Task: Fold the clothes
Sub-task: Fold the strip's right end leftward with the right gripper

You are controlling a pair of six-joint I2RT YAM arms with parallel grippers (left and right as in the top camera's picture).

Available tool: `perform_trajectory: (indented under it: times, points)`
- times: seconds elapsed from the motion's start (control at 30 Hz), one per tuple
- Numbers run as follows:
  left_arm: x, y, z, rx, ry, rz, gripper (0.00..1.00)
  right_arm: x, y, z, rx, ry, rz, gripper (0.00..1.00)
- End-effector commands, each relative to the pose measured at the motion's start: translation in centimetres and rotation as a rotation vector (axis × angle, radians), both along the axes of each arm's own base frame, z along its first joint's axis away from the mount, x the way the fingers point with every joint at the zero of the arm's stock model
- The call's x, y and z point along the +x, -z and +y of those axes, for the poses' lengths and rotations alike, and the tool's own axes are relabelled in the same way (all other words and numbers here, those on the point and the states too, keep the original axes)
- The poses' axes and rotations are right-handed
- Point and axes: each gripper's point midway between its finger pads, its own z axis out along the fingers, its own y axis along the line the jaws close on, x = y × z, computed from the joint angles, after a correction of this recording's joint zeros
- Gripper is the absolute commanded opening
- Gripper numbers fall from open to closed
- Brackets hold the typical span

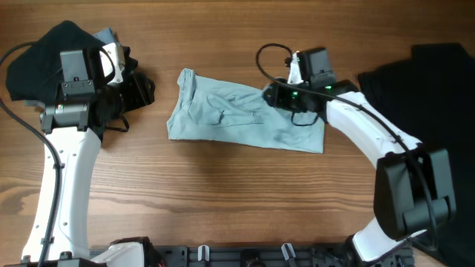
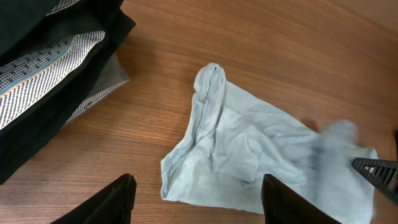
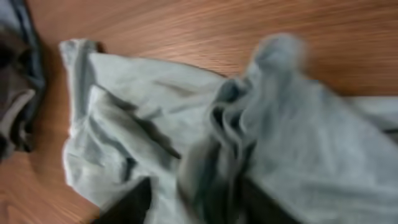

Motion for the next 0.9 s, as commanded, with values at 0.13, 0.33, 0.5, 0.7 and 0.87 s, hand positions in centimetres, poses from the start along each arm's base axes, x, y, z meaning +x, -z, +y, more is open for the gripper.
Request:
perform_trajectory:
  times: [0.13,0.33,0.5,0.7,0.87]
  points:
    - [0.2,-0.8,0.2,-0.003,-0.006,-0.019,0.66,-1.9,-0.4,0.8,0.067,-0.092,0.064,0.83]
    - [-0.9,2.3,0.2,-0.007,-0.007,0.078,0.66,-3.1,2.2,-4.7,-0.125,0.048,0.182,0.29]
    - [-1.4,6.0,-0.1,-0.029,0.000,0.203,0.65,-2.9,2.8,-4.6,-0.141,0.049,0.180,0.04]
    - [-1.2,6.3,-0.9,-0.071,0.023,0.209,0.66,-5.0,7.5,-1.6,-0.104,0.002,0.335,0.04]
    - [-1.2,6.3,-0.9,-0.061,0.038,0.205,0.70,-7.3,-1.7,6.9,0.289,-0.646,-0.056,0.04]
